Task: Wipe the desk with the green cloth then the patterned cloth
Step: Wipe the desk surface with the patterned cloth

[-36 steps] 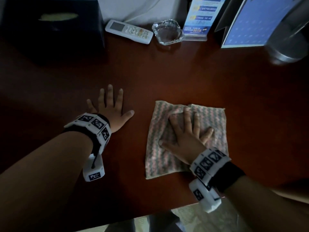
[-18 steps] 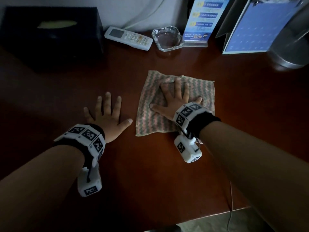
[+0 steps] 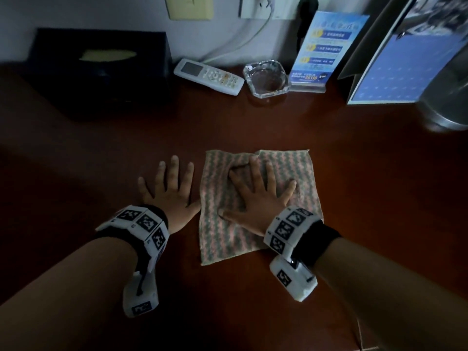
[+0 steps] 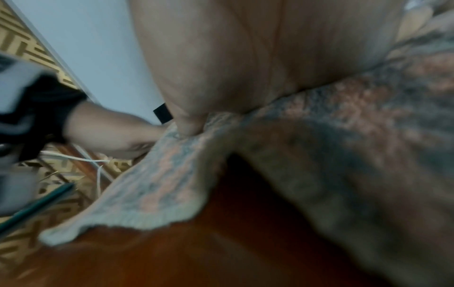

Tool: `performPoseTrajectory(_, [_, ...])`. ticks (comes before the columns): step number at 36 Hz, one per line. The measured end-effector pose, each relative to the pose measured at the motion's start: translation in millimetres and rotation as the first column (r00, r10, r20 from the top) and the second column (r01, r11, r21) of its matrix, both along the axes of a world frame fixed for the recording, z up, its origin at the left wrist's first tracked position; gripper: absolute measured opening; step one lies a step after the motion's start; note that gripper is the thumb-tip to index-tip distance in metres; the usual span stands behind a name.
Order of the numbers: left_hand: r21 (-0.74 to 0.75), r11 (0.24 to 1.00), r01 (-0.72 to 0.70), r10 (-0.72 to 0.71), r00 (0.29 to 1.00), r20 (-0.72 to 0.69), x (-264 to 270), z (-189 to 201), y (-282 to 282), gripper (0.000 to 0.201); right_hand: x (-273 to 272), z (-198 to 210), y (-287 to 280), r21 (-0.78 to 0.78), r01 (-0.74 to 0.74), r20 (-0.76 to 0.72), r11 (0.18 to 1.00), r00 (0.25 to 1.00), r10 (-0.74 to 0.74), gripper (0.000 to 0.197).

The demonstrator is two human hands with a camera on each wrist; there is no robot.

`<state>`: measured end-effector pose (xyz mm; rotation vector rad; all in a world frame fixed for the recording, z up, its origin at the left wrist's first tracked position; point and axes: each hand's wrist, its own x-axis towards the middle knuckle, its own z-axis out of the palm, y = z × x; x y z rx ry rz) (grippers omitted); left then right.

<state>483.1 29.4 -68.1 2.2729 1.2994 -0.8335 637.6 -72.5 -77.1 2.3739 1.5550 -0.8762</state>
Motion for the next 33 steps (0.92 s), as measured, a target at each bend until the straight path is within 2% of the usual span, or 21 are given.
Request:
performPoseTrajectory(7, [0.009,1.000,0.002,-0.002,1.000,0.007,-2,-4,1,0.077,32,0,60,0.026,0.081,-0.008,0.996,0.997,-0.081,0.083])
performPoseTrajectory(11, [-0.007,1.000,-0.003,0.003,1.000,0.021,-2,-4,2,0.080,66,-1,82,0.043,0.129,0.036,0.991,0.991,-0.131,0.085])
performPoseTrajectory(14, [-0.026,1.000,0.000,0.000,1.000,0.019,-3,-4,3,0.082,101,-10,82,0.048,0.175,0.068,0.983,0.982,-0.178,0.090])
performPoseTrajectory(18, [-0.042,0.999,0.006,-0.005,1.000,0.015,-3,-3,3,0.082,159,-19,66,0.060,0.231,0.120,0.971,0.964,-0.237,0.109])
performPoseTrajectory(21, [-0.043,0.999,0.005,-0.005,1.000,0.016,-3,-3,3,0.082,196,-20,46,0.061,0.338,0.139,0.939,0.929,-0.344,0.107])
performPoseTrajectory(24, [-0.040,0.999,0.011,-0.010,1.000,0.011,-3,-3,3,0.082,191,-4,28,0.072,0.491,0.111,0.868,0.861,-0.496,0.094])
performPoseTrajectory(26, [-0.042,0.999,0.009,-0.008,1.000,0.012,-3,-2,3,0.083,176,2,24,0.057,0.545,0.092,0.837,0.832,-0.548,0.089])
performPoseTrajectory(29, [-0.038,0.999,0.006,-0.005,1.000,0.011,-3,-3,4,0.083,153,-3,23,0.074,0.500,0.092,0.863,0.858,-0.505,0.093])
performPoseTrajectory(33, [-0.037,0.999,0.006,-0.006,1.000,-0.007,-2,-3,4,0.083,99,-6,13,0.119,0.312,0.108,0.943,0.940,-0.325,0.083])
